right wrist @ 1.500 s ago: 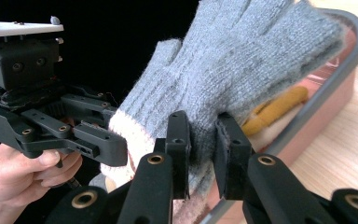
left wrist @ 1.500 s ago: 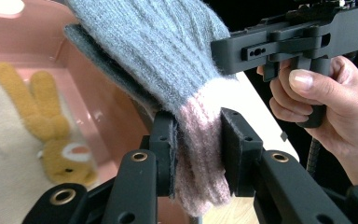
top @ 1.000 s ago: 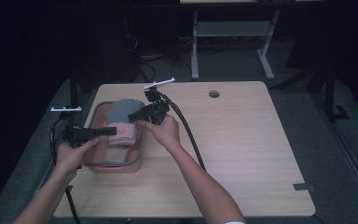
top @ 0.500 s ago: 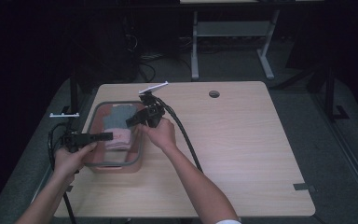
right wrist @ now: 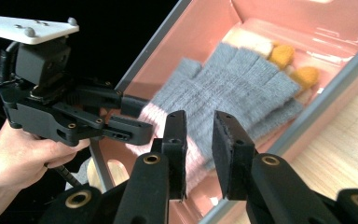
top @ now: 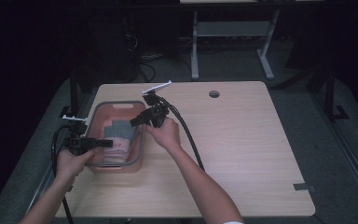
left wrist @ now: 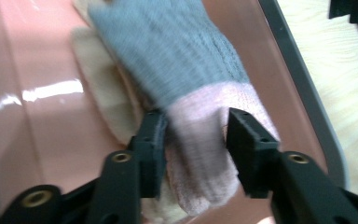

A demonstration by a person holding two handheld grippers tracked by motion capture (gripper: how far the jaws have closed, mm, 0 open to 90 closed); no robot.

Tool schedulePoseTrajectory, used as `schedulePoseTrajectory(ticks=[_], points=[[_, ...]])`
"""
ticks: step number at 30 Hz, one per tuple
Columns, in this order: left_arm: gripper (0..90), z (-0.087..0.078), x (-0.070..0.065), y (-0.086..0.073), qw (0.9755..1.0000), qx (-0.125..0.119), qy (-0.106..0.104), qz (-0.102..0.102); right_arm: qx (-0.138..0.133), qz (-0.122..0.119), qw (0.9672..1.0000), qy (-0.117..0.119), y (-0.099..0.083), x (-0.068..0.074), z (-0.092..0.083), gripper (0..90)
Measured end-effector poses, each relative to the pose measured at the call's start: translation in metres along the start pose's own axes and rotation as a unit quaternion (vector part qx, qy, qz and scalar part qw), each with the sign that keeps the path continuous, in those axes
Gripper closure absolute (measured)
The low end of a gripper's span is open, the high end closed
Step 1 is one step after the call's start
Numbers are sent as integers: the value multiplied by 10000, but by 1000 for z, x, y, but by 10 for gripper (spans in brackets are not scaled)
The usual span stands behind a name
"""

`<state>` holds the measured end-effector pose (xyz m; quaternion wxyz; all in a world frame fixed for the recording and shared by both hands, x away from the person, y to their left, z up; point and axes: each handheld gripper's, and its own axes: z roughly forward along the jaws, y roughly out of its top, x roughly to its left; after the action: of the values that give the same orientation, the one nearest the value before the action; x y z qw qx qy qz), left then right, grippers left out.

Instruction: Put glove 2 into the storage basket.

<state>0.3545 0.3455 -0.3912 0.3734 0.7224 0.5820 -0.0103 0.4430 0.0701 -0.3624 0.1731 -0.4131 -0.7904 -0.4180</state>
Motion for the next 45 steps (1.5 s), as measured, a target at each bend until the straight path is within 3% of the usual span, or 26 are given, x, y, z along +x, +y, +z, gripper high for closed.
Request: schedulePoseTrajectory(ticks=[2, 6, 17, 23, 32, 45], points=[[517, -3, -2, 2, 9999, -11, 71, 71, -52, 9, 10000, 2, -2, -1, -4, 743], [531, -4, -3, 4, 9999, -9, 99, 56, -91, 34, 9999, -25, -4, -3, -13, 732], [495, -18, -6, 7, 9992, -379, 70, 44, -264, 47, 9996, -12, -11, -8, -29, 705], [493, -24, -12, 12, 9986, -498, 43, 156, -335, 92, 9994, -57, -16, -13, -41, 685], [490, -26, -25, 17, 9973, -686, -196, 180, -415, 109, 9990, -94, -19, -17, -57, 666], [482, -20, -43, 21, 9955, -718, -429, 444, -569, 217, 9980, -175, -30, -28, -77, 644]])
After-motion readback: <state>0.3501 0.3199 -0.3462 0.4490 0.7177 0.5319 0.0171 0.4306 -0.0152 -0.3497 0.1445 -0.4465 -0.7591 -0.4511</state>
